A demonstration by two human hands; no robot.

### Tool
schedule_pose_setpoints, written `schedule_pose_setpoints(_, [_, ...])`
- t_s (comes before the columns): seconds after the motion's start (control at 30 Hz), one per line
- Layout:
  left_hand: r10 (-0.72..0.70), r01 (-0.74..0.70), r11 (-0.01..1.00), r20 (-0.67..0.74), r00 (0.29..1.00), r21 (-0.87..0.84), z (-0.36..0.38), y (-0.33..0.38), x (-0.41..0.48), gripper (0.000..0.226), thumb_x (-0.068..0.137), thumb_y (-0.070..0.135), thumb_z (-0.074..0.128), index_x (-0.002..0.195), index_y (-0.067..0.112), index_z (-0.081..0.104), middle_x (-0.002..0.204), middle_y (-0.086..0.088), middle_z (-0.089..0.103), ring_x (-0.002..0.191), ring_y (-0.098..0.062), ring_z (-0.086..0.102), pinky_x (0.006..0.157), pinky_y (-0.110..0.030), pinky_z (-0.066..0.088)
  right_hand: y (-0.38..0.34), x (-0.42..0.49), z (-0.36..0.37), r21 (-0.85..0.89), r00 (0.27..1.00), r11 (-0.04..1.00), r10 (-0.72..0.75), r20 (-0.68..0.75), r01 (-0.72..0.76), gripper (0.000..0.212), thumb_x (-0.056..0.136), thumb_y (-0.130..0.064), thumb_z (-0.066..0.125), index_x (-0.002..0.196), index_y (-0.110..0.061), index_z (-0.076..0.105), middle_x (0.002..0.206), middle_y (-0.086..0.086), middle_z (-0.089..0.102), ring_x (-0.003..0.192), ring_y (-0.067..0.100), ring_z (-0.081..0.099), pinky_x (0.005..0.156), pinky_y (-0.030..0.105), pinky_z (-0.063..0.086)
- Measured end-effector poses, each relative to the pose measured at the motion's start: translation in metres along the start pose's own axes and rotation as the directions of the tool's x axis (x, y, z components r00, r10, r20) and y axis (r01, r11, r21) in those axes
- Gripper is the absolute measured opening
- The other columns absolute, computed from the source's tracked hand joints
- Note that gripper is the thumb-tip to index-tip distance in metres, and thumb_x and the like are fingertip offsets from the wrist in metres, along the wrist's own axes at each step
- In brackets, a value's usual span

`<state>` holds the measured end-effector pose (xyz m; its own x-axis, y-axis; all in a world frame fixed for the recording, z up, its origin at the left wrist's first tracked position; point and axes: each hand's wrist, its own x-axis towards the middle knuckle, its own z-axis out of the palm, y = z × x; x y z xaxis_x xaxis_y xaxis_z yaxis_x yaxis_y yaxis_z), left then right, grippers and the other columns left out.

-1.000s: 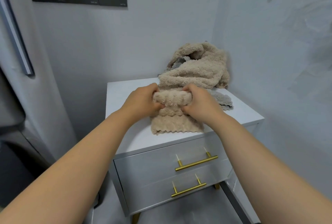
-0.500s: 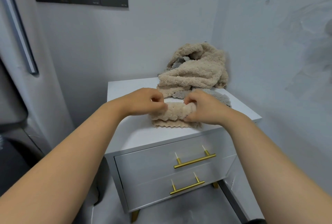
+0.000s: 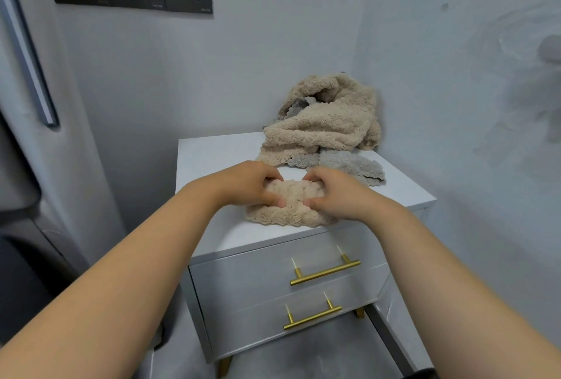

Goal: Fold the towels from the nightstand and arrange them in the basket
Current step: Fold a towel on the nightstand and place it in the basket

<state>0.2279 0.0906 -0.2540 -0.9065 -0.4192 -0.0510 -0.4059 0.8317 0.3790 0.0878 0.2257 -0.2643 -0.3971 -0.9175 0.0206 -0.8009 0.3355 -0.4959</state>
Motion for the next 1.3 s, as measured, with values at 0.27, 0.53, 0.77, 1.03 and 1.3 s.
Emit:
schedule_pose_setpoints(0.27, [-0.128,0.146,0.905,0.07,0.989,-0.401,0.0,-0.017,0.001,0.049,0.062,0.038,0.087,0.099,0.013,0.068,0.097,-0.002,0.071,0.091,-0.018,0.065,0.081,-0.029,0.053,0.014,0.002,-0.009,0.373,0.982,0.909,0.179,0.062,-0.189,0.029,0.074,-0.02,0.081,0.097,-0.007,0.069,0.089,0.006,0.072,0.081,0.017,0.067,0.073,0.024,0.054])
schedule_pose_setpoints(0.53, [-0.059,0.092,0.18,0.083,0.995,-0.979,0.009,-0.011,0.004,0.047,0.069,0.007,0.076,0.114,0.009,0.062,0.105,-0.009,0.071,0.086,-0.02,0.07,0.065,-0.027,0.056,0.008,0.008,-0.007,0.985,0.976,0.114,0.192,0.104,-0.127,0.022,0.093,-0.011,0.055,0.113,-0.002,0.061,0.105,0.011,0.07,0.093,0.02,0.068,0.071,0.029,0.059])
schedule_pose_setpoints(0.77, [-0.253,-0.074,0.164,-0.115,0.961,-0.984,0.011,0.008,0.018,0.028,0.074,-0.002,0.07,0.1,0.009,0.066,0.09,-0.006,0.073,0.08,-0.019,0.07,0.07,-0.029,0.058,0.005,0.012,-0.003,0.987,0.91,-0.136,0.392,0.134,-0.086,0.011,0.097,-0.018,0.052,0.094,-0.01,0.06,0.088,0.008,0.068,0.08,0.021,0.065,0.063,0.035,0.059])
schedule_pose_setpoints(1.03, [-0.26,-0.012,0.206,-0.066,0.963,-0.979,0.025,0.01,0.017,0.026,0.084,0.02,0.069,0.108,0.011,0.065,0.1,-0.009,0.073,0.09,-0.022,0.07,0.073,-0.031,0.058,0.022,0.007,-0.011,0.983,0.963,0.168,0.266,0.033,-0.08,0.02,0.086,-0.001,0.062,0.106,-0.006,0.064,0.099,0.012,0.07,0.086,0.022,0.069,0.076,0.035,0.058])
schedule_pose_setpoints(1.3, [-0.284,-0.009,0.717,-0.304,0.909,-0.697,0.052,0.049,0.024,0.014,0.084,0.023,0.07,0.096,0.018,0.065,0.086,0.005,0.066,0.08,-0.012,0.061,0.067,-0.025,0.046,0.032,-0.003,-0.005,0.538,0.725,0.828,0.468,-0.505,-0.159,0.004,0.084,-0.015,0.063,0.086,-0.012,0.062,0.086,0.003,0.065,0.085,0.024,0.061,0.068,0.029,0.043])
